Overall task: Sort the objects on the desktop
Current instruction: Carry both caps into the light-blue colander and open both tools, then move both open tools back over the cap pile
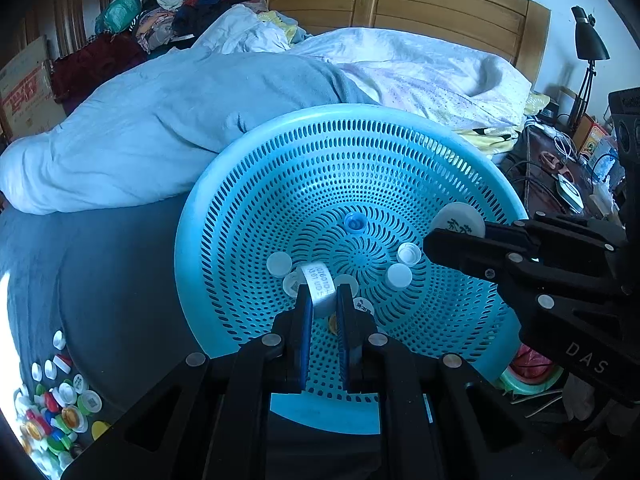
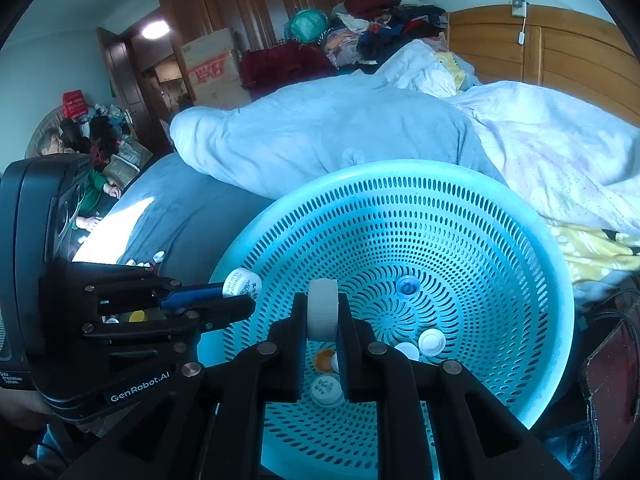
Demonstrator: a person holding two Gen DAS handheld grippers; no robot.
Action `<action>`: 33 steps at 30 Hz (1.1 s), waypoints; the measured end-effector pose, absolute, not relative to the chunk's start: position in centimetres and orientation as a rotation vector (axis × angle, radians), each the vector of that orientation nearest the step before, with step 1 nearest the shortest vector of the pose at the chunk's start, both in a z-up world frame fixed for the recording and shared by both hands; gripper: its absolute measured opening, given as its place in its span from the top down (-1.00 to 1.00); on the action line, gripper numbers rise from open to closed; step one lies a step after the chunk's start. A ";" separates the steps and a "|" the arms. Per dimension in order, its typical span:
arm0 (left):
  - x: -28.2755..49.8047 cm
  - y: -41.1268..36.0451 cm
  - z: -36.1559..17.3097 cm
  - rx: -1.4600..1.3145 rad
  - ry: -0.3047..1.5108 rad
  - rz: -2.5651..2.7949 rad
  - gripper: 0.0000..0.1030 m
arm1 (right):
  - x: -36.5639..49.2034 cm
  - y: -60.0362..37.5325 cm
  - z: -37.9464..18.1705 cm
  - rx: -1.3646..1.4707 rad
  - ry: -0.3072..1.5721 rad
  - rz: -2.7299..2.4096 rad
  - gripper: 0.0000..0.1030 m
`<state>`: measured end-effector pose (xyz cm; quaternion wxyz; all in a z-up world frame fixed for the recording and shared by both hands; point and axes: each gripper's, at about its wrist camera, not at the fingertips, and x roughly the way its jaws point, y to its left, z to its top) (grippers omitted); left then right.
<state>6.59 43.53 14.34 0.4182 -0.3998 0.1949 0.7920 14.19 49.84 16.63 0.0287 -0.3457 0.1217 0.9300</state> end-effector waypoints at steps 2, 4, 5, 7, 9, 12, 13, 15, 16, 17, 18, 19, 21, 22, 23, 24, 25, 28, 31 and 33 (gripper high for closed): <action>6.5 43.5 14.2 -1.010 0.481 1.986 0.81 | 14.2 49.8 16.5 -1.068 0.375 2.867 0.72; 6.3 43.3 14.0 -1.016 0.467 1.990 0.56 | 14.1 49.9 16.5 -1.063 0.373 2.862 0.72; 6.2 43.2 14.0 -1.018 0.460 1.994 0.45 | 14.1 50.0 16.5 -1.061 0.374 2.860 0.70; 6.1 43.0 14.1 -1.015 0.445 2.012 0.12 | 14.1 50.0 16.5 -1.059 0.380 2.858 0.52; 5.9 42.7 14.1 -1.016 0.433 2.026 0.07 | 14.1 50.0 16.5 -1.059 0.379 2.858 0.35; 5.5 42.2 14.1 -1.022 0.418 2.045 0.02 | 14.1 50.0 16.4 -1.060 0.389 2.860 0.19; 5.3 41.9 14.1 -1.026 0.407 2.051 0.01 | 14.2 49.9 16.3 -1.058 0.397 2.864 0.16; 5.1 41.0 14.3 -1.029 0.392 2.065 0.01 | 14.3 49.7 16.4 -1.053 0.409 2.876 0.12; 4.9 40.4 14.2 -1.030 0.384 2.072 0.01 | 14.4 49.4 16.5 -1.049 0.411 2.884 0.12; 4.7 39.5 14.2 -1.034 0.374 2.080 0.01 | 14.4 49.2 16.6 -1.045 0.409 2.891 0.12; 4.5 38.7 14.2 -1.034 0.366 2.090 0.01 | 14.5 48.8 16.7 -1.039 0.405 2.902 0.12; 4.4 37.6 14.1 -1.035 0.355 2.105 0.01 | 14.5 48.5 16.8 -1.034 0.404 2.910 0.11; 3.9 35.1 14.0 -1.037 0.324 2.137 0.01 | 14.7 47.5 17.3 -1.018 0.411 2.944 0.11; 3.7 33.4 14.0 -1.031 0.301 2.158 0.01 | 14.8 46.8 17.5 -1.007 0.404 2.961 0.11; 3.4 31.6 14.0 -1.021 0.277 2.182 0.01 | 14.9 46.3 17.8 -0.998 0.393 2.976 0.11; 3.2 29.5 14.0 -1.016 0.258 2.210 0.01 | 15.0 45.3 18.2 -0.982 0.376 3.004 0.11; 3.0 27.4 13.9 -1.013 0.241 2.239 0.01 | 15.1 44.6 18.4 -0.969 0.360 3.026 0.11; 2.8 20.8 13.0 -1.014 0.190 2.335 0.00 | 15.4 41.3 19.2 -0.929 0.259 3.100 -0.05; 2.3 13.1 11.1 -1.071 0.128 2.437 0.00 | 15.5 38.0 19.2 -0.902 0.143 3.137 -0.55; 1.5 7.8 9.3 -1.141 0.086 2.526 0.00 | 15.4 36.1 18.8 -0.938 0.114 3.170 -0.58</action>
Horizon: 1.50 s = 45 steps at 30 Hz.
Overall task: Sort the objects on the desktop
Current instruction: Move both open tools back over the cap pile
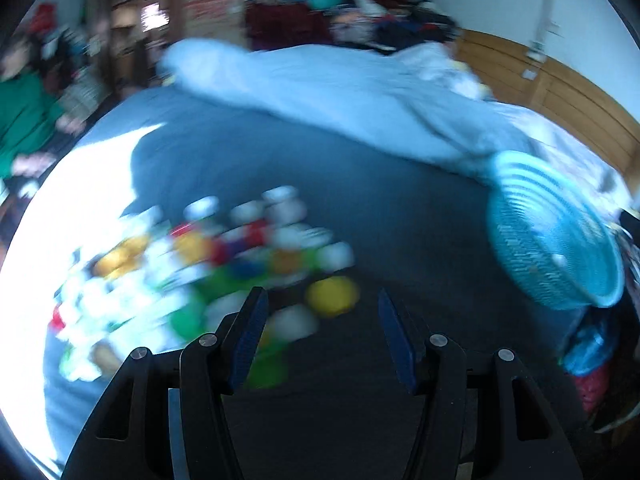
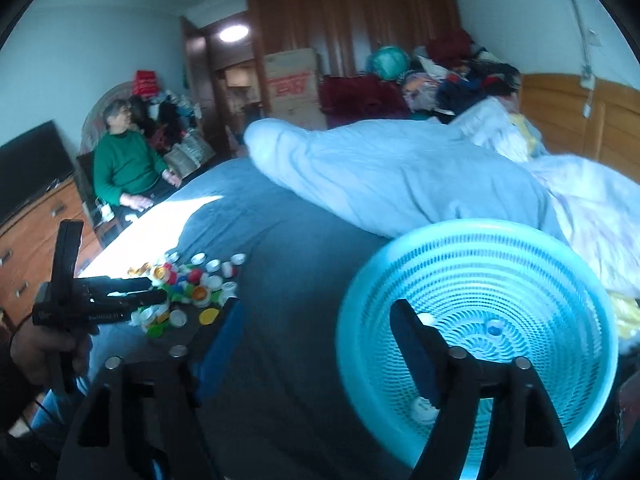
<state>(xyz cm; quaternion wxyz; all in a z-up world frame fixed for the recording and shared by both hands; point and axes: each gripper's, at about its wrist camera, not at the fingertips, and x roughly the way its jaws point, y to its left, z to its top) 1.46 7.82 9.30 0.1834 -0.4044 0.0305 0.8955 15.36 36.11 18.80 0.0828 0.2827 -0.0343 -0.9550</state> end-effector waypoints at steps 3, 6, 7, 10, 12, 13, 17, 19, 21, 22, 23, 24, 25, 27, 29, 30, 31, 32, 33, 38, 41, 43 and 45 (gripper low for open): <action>-0.7 -0.4 6.7 -1.248 -0.020 2.672 0.00 | 15.0 34.1 17.2 0.910 -0.120 -2.767 -0.58; -3.0 -6.6 4.8 -1.322 -0.103 2.798 0.00 | 14.6 32.4 15.6 0.994 -0.104 -2.696 -0.58; -3.7 -8.1 4.3 -1.333 -0.133 2.826 0.00 | 14.6 31.9 15.2 1.011 -0.090 -2.680 -0.58; -5.9 -10.0 3.5 -1.323 -0.192 2.853 0.00 | 14.6 30.6 14.3 1.051 -0.060 -2.649 -0.58; -7.3 -9.9 2.7 -1.311 -0.221 2.831 -0.13 | 14.3 30.0 13.9 1.075 -0.055 -2.634 -0.58; -7.7 -9.9 2.2 -1.326 -0.228 2.822 -0.17 | 14.1 29.8 13.7 1.082 -0.054 -2.630 -0.58; -6.8 -7.2 0.3 -1.369 -0.126 2.734 -0.17 | 13.8 28.7 13.7 1.081 -0.032 -2.629 -0.58; -5.0 -6.5 0.1 -1.323 -0.136 2.716 -0.18 | 13.6 28.3 13.7 1.081 -0.031 -2.624 -0.58; -3.5 -6.7 0.2 -1.321 -0.224 2.674 -0.17 | 13.2 27.5 13.4 1.091 -0.016 -2.610 -0.58; -2.9 -6.8 0.3 -1.322 -0.220 2.667 -0.17 | 13.0 27.1 13.5 1.092 -0.011 -2.602 -0.58; -2.3 -6.8 0.2 -1.317 -0.203 2.651 -0.17 | 12.9 26.8 13.6 1.089 -0.006 -2.597 -0.58; -1.6 -6.7 0.1 -1.316 -0.184 2.633 -0.17 | 12.8 26.3 13.6 1.083 0.000 -2.591 -0.58; -0.8 -6.7 0.1 -1.311 -0.182 2.621 -0.18 | 12.7 25.8 13.6 1.078 0.007 -2.584 -0.58; 0.3 -7.3 0.4 -1.307 -0.199 2.591 -0.17 | 12.8 25.0 13.6 1.072 0.029 -2.576 -0.58; 1.4 -8.2 1.3 -1.308 -0.186 2.588 -0.17 | 12.8 24.4 13.6 1.065 0.042 -2.573 -0.58; 2.3 -8.8 1.9 -1.264 -0.192 2.610 -0.17 | 12.9 24.3 13.6 1.060 0.042 -2.576 -0.58; 2.6 -9.8 2.9 -1.217 -0.208 2.632 -0.17 | 12.9 24.2 13.6 1.057 0.043 -2.580 -0.58; 3.0 -10.9 3.8 -1.169 -0.224 2.664 -0.17 | 12.9 24.1 13.6 1.054 0.047 -2.583 -0.59; 3.9 -11.7 4.3 -1.134 -0.232 2.700 -0.17 | 12.8 24.1 13.7 1.054 0.049 -2.586 -0.59; 6.1 -12.7 3.6 -1.143 -0.167 2.703 -0.17 | 12.6 23.5 13.4 1.058 0.058 -2.582 -0.60; 6.1 -11.3 2.7 -1.159 -0.126 2.672 -0.17 | 12.7 22.5 13.2 1.064 0.065 -2.563 -0.60; 6.2 -11.0 2.5 -1.147 -0.123 2.692 -0.17 | 12.8 21.8 13.1 1.068 0.076 -2.548 -0.60; 5.7 -10.9 2.5 -1.132 -0.124 2.719 -0.17 | 12.9 21.3 13.1 1.072 0.090 -2.537 -0.60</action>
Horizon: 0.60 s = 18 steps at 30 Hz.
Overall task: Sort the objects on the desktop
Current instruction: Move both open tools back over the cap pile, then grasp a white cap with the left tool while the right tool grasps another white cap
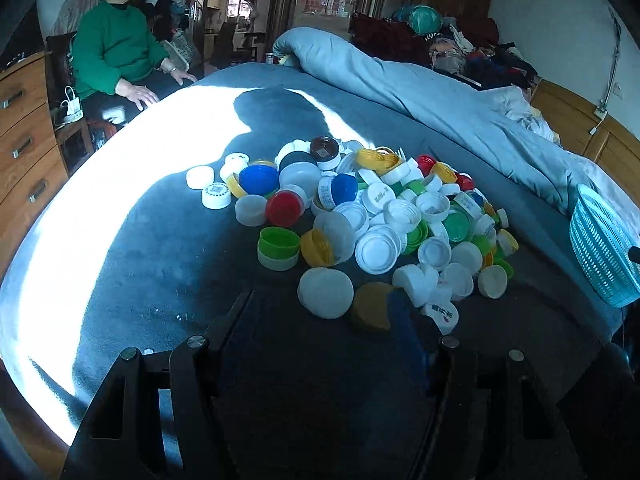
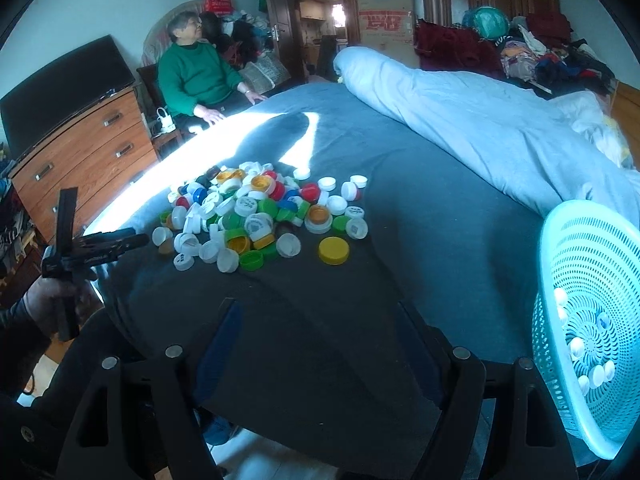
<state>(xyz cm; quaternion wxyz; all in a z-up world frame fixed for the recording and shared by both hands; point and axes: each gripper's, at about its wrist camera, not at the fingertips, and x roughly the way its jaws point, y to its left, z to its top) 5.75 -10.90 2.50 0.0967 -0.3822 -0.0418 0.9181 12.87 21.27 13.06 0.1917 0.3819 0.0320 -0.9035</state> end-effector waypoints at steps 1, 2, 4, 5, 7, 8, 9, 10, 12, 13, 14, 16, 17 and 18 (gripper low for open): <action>5.4 -10.8 2.5 -1.133 -0.126 2.732 -0.17 | 12.9 21.1 13.0 1.076 0.095 -2.533 -0.60; 5.1 -10.5 2.5 -1.130 -0.120 2.746 -0.17 | 12.9 21.0 13.0 1.077 0.095 -2.533 -0.60; 4.6 -9.9 2.4 -1.128 -0.089 2.758 -0.17 | 13.0 20.9 13.1 1.081 0.094 -2.534 -0.60; 4.2 -9.5 2.2 -1.149 -0.059 2.770 -0.17 | 12.9 20.9 13.0 1.087 0.094 -2.533 -0.60; 3.6 -8.9 1.4 -1.199 -0.030 2.759 -0.16 | 12.8 20.7 12.7 1.109 0.089 -2.523 -0.60; 3.5 -8.6 1.0 -1.220 -0.021 2.753 -0.13 | 12.7 20.6 12.6 1.116 0.088 -2.519 -0.60; 3.4 -8.5 0.9 -1.237 -0.003 2.754 0.04 | 12.7 20.4 12.5 1.127 0.088 -2.509 -0.59; 3.5 -8.5 0.9 -1.240 -0.012 2.745 0.21 | 12.6 20.3 12.4 1.132 0.088 -2.502 -0.48; 3.8 -8.9 1.2 -1.238 -0.035 2.734 0.53 | 12.7 20.2 12.4 1.137 0.085 -2.498 -0.17; 4.1 -9.1 1.5 -1.233 -0.037 2.733 0.66 | 12.7 20.2 12.4 1.135 0.082 -2.498 -0.12; 4.4 -9.3 1.9 -1.226 -0.046 2.730 0.67 | 12.6 20.3 12.4 1.134 0.080 -2.500 -0.05; 5.4 -9.9 2.6 -1.203 -0.075 2.726 0.67 | 12.5 20.4 12.4 1.135 0.069 -2.499 -0.04; 5.7 -10.1 2.7 -1.199 -0.084 2.722 0.67 | 12.5 20.4 12.3 1.136 0.065 -2.498 -0.01; 5.8 -10.4 2.7 -1.208 -0.096 2.709 0.67 | 12.4 20.4 12.2 1.140 0.060 -2.495 -0.01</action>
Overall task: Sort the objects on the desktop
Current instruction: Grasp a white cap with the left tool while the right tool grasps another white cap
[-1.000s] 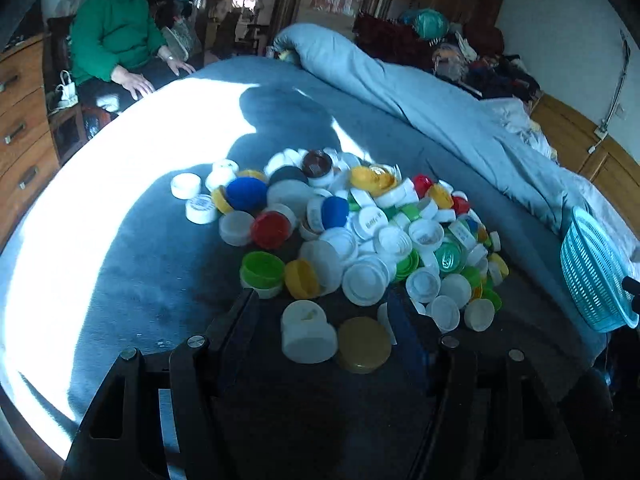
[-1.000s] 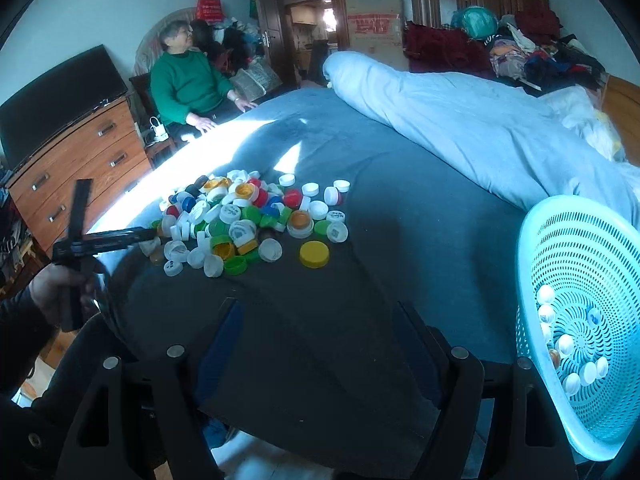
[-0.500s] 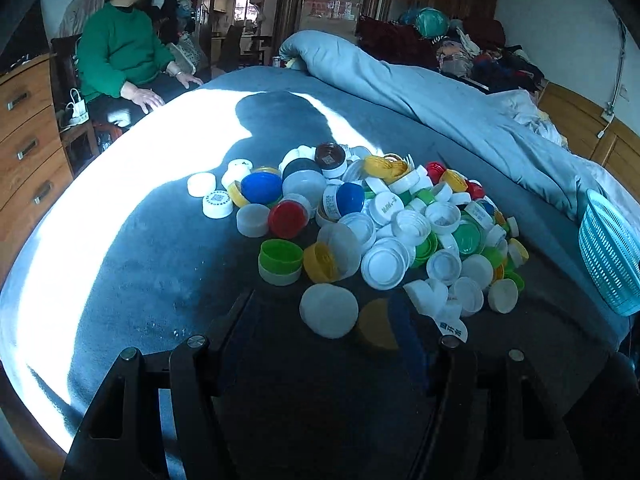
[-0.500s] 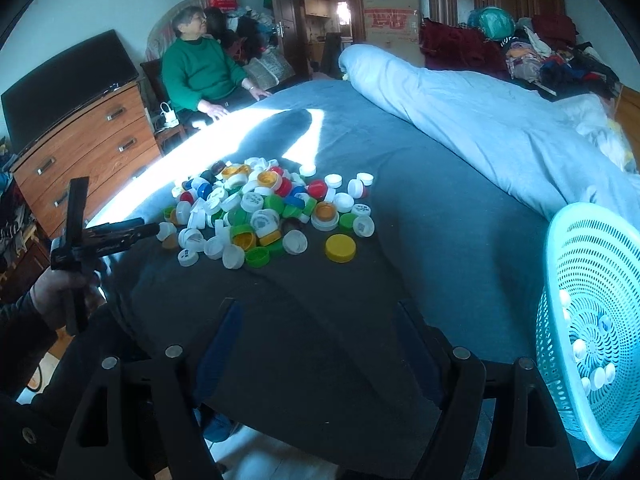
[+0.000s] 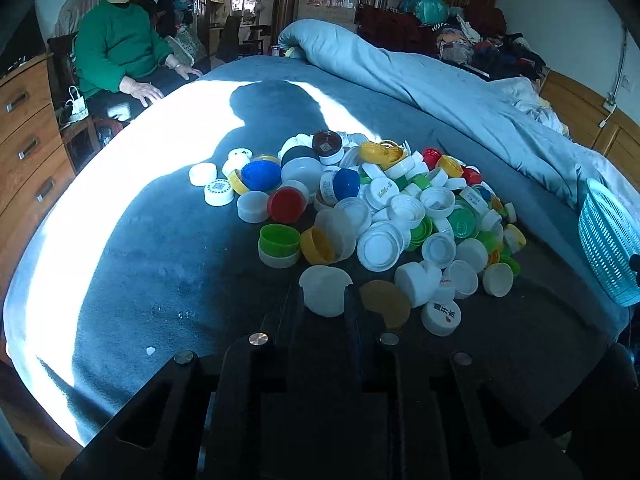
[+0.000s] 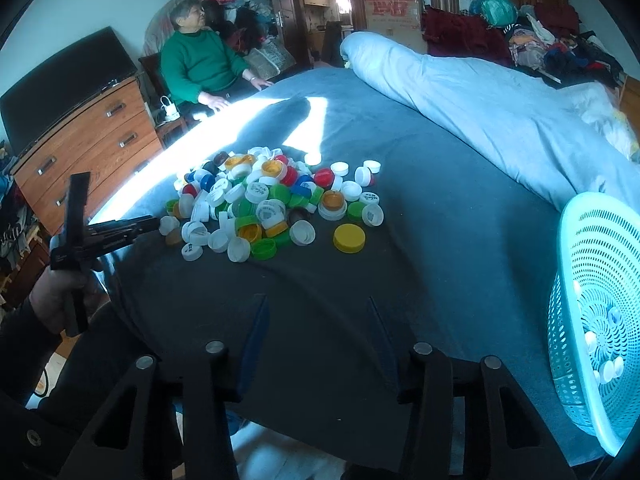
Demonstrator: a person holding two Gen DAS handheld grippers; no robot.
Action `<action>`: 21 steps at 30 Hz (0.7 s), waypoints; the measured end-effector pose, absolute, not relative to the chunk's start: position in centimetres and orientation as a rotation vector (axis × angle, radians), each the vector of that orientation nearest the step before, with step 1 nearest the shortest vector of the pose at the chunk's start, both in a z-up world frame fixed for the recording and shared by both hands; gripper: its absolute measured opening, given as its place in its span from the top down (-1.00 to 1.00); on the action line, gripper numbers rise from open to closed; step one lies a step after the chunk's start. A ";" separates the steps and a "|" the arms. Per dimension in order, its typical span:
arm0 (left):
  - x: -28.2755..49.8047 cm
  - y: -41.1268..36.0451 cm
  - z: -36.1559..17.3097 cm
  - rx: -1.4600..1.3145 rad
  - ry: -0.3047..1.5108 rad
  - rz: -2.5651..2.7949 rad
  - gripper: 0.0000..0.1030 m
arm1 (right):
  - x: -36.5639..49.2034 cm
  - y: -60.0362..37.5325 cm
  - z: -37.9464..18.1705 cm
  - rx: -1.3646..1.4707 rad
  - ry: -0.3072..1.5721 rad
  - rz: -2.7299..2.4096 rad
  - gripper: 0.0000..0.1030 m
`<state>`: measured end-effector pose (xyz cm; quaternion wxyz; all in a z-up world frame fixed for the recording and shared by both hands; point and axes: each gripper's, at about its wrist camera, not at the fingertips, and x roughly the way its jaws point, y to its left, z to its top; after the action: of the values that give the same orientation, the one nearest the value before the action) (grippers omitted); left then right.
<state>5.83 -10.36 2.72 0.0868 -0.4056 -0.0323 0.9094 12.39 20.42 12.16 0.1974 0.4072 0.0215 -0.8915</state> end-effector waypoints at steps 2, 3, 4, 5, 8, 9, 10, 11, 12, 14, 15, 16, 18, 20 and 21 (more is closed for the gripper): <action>5.6 -10.3 2.5 -1.216 -0.092 2.691 0.66 | 12.2 20.3 11.9 1.148 0.040 -2.486 -0.01; 5.6 -10.1 2.6 -1.193 -0.077 2.721 0.56 | 12.1 20.2 11.8 1.148 0.033 -2.483 -0.01; 5.6 -10.0 2.8 -1.173 -0.092 2.729 0.27 | 12.2 20.0 11.7 1.148 0.031 -2.476 -0.01; 5.5 -9.9 2.9 -1.153 -0.115 2.740 0.13 | 12.2 19.8 11.7 1.147 0.033 -2.471 -0.01; 4.4 -9.1 2.6 -1.170 -0.096 2.790 0.00 | 12.4 19.4 11.7 1.147 0.042 -2.459 -0.01; 3.8 -8.8 2.1 -1.210 -0.085 2.782 0.00 | 12.4 19.4 11.7 1.152 0.042 -2.457 -0.01; 3.5 -8.5 1.5 -1.247 -0.055 2.776 0.09 | 12.4 19.4 11.6 1.156 0.039 -2.457 -0.01; 3.3 -8.1 1.0 -1.276 -0.008 2.770 0.25 | 12.4 19.5 11.6 1.159 0.036 -2.458 -0.01; 3.2 -7.8 0.6 -1.299 0.022 2.758 0.46 | 12.4 19.5 11.6 1.160 0.034 -2.460 -0.01; 3.9 -8.1 0.9 -1.282 0.011 2.764 0.46 | 12.4 19.7 11.8 1.155 0.038 -2.464 -0.01; 4.4 -8.3 1.4 -1.268 0.007 2.769 0.47 | 12.4 19.7 11.8 1.153 0.038 -2.466 -0.01; 4.9 -8.6 1.7 -1.259 -0.002 2.769 0.47 | 12.2 19.7 11.8 1.153 0.035 -2.467 -0.01; 5.9 -9.5 2.7 -1.230 -0.044 2.761 0.47 | 12.1 19.7 11.7 1.157 0.031 -2.461 -0.01; 6.9 -10.5 3.8 -1.190 -0.102 2.741 0.46 | 11.8 19.5 11.4 1.162 0.027 -2.449 -0.01; 7.3 -11.0 4.2 -1.175 -0.128 2.726 0.46 | 11.7 19.3 11.3 1.165 0.025 -2.441 -0.01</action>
<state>7.32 -11.00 4.19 0.0851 -0.3940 -0.0428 0.9142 11.73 19.27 11.31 0.2166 0.4205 0.0091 -0.8810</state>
